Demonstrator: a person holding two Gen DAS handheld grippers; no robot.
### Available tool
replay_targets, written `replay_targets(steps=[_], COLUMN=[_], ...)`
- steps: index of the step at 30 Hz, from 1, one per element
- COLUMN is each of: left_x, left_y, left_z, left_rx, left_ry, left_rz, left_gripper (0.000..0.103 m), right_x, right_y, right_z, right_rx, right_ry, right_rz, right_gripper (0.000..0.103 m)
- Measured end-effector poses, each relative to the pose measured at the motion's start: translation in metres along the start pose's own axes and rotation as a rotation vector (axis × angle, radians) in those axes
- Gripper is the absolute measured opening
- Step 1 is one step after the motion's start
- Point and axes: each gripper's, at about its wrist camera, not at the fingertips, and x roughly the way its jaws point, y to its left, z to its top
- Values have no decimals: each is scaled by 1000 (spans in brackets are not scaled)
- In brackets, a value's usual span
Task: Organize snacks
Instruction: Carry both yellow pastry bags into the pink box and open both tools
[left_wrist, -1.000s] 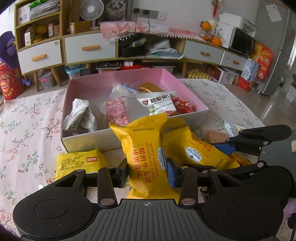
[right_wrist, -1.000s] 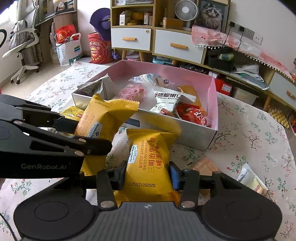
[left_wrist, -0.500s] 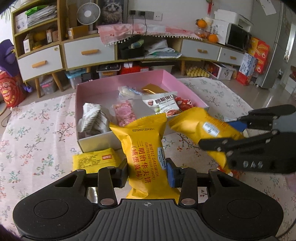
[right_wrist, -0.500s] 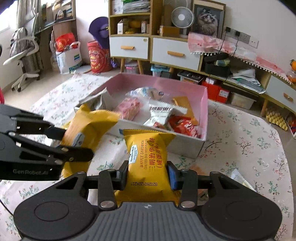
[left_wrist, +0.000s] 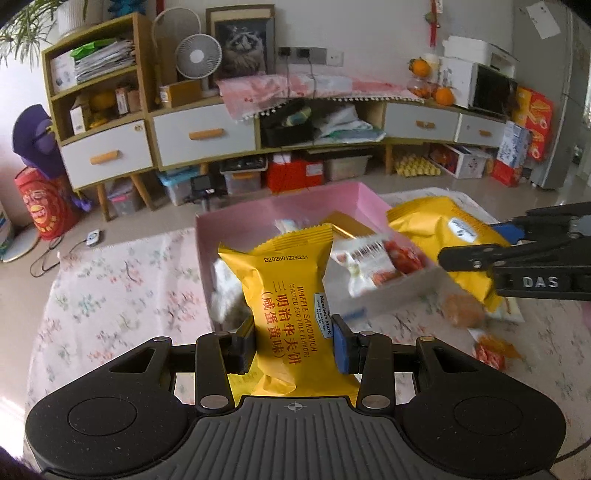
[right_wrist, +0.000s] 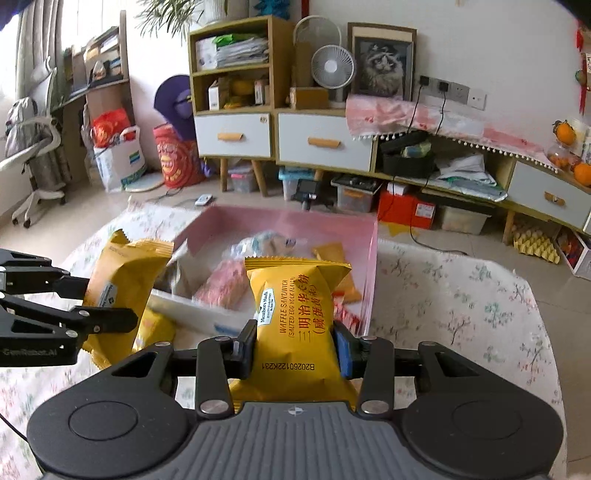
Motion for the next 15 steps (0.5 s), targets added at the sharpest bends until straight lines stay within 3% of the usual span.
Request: replay_targets(steps=[8,15], left_x=[38,81], left_y=[15,24], left_z=[42,59], left_rx=[-28,-40], left_ry=[21,66], left_rz=[29,48], left_gripper=[38,38], right_x=[30,69], right_y=[-15,-25], right_z=[29,39], right_rx=[16,35], right_ry=[-8,26], right_rz=[-13,-14], right_gripper=[21,21])
